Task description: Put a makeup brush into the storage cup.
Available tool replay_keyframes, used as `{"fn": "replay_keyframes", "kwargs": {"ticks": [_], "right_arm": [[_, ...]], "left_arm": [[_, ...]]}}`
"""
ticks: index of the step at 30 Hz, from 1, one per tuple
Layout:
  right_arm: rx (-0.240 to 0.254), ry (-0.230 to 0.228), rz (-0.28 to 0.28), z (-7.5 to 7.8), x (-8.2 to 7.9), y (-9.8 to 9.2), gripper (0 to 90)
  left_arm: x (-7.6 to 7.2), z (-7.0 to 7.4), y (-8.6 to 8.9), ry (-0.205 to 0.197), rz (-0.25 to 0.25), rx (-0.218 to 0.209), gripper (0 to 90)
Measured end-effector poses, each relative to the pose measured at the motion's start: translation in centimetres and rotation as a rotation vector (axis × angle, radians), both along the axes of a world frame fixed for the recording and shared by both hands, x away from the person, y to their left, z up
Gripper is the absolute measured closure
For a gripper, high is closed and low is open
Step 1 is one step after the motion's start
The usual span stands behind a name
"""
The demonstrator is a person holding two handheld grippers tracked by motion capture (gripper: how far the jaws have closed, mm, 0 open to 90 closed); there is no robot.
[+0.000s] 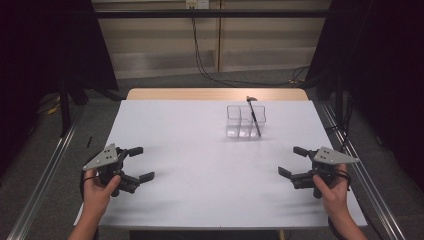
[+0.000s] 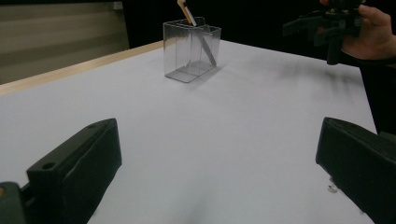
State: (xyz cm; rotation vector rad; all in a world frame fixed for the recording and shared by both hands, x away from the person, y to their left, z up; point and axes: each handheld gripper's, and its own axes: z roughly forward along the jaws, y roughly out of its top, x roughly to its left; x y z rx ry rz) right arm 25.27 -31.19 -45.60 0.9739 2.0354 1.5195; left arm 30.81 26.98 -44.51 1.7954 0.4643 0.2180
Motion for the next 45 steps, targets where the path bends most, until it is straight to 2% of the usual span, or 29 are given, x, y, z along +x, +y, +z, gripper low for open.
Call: {"fn": "replay_keyframes", "kwargs": {"ticks": [14, 45], "right_arm": [[0.007, 0.001, -0.027, -0.2, -1.1, -0.9, 3.0], [-0.012, 0.011, -0.030, -0.5, -2.2, -1.4, 3.0]], "left_arm": [[0.0, 0.0, 0.0, 0.000, -0.002, -0.003, 0.1], [0.0, 0.1, 0.0, -0.003, 0.003, -0.001, 0.1]]}}
